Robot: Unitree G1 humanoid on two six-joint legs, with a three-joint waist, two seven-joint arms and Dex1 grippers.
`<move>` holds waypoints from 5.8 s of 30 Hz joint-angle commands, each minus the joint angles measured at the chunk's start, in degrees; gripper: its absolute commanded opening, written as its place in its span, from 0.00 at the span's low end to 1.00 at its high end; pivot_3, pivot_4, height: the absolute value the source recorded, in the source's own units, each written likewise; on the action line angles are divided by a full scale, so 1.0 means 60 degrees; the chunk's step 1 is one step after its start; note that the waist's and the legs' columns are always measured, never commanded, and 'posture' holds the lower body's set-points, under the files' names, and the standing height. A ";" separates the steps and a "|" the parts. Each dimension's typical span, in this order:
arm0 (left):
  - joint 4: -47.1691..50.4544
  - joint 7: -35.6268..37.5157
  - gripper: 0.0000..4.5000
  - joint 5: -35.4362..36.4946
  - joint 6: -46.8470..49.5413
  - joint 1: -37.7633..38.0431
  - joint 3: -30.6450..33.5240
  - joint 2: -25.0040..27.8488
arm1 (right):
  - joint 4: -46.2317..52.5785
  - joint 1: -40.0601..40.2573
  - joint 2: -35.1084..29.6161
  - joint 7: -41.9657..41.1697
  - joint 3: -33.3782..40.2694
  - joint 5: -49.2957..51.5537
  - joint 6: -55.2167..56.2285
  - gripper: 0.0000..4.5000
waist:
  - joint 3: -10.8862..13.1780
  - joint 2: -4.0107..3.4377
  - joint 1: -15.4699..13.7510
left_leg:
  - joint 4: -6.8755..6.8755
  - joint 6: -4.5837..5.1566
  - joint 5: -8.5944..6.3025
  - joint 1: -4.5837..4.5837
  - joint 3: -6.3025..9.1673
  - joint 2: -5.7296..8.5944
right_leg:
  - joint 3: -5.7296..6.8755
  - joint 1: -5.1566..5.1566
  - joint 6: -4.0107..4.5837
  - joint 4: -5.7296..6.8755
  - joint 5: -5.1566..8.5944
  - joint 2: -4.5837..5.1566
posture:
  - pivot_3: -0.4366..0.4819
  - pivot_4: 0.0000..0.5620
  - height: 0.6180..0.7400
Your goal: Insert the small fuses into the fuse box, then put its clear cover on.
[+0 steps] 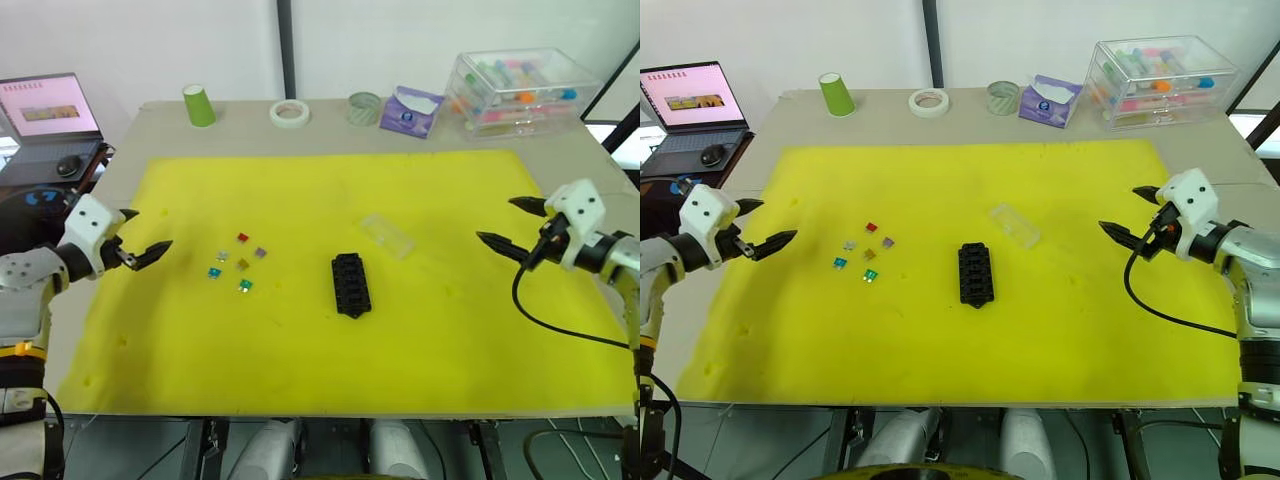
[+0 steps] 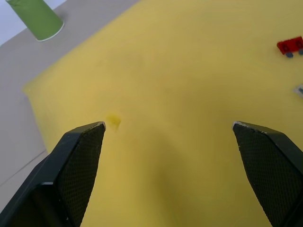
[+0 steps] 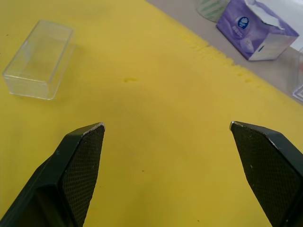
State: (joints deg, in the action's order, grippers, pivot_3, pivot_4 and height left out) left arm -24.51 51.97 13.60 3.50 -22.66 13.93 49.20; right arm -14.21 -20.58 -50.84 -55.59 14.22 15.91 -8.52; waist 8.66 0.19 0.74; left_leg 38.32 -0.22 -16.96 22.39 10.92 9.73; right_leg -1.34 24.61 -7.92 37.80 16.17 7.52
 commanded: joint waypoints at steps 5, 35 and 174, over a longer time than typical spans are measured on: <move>-0.0127 -0.0148 1.00 -0.0056 -0.0373 -0.0212 0.0272 0.0223 | 0.0153 -0.0300 0.0035 0.0126 0.0156 0.0160 0.0053 0.99 | -0.0002 -0.0003 0.0025 | -0.0002 0.0000 0.0000 -0.0001 -0.0001 0.0000 | 0.0000 0.0002 0.0000 0.0003 0.0000 -0.0001 | 0.48 0.27 1.00; -0.0404 0.0556 1.00 -0.0008 -0.0241 -0.0272 0.0212 0.0480 | 0.0476 -0.0997 0.0165 -0.0014 -0.0121 0.0352 -0.0107 0.99 | -0.0002 -0.0004 0.0045 | -0.0001 0.0000 0.0000 -0.0001 -0.0007 0.0000 | 0.0000 0.0011 0.0000 0.0014 0.0000 0.0001 | 0.48 0.27 1.00; 0.6552 0.2693 0.00 0.1876 0.2486 -0.1140 -0.3179 -0.1847 | 0.6121 -0.3660 0.2075 -0.0007 -0.4385 0.2370 -0.5978 0.38 | -0.0012 0.0026 -0.0002 | 0.0003 -0.0001 -0.0001 0.0008 -0.0033 -0.0006 | 0.0008 0.0035 0.0005 0.0023 -0.0001 0.0014 | 0.48 0.27 1.00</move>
State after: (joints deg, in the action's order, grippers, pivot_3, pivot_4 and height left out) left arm 13.13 68.30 24.30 19.31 -29.64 -5.90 37.90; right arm 22.06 -41.01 -38.73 -55.31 -12.78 30.10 -45.30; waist 8.59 0.35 0.74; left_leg 38.34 -0.22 -16.97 22.44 10.72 9.69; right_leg -1.30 24.82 -7.89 37.94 16.16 7.60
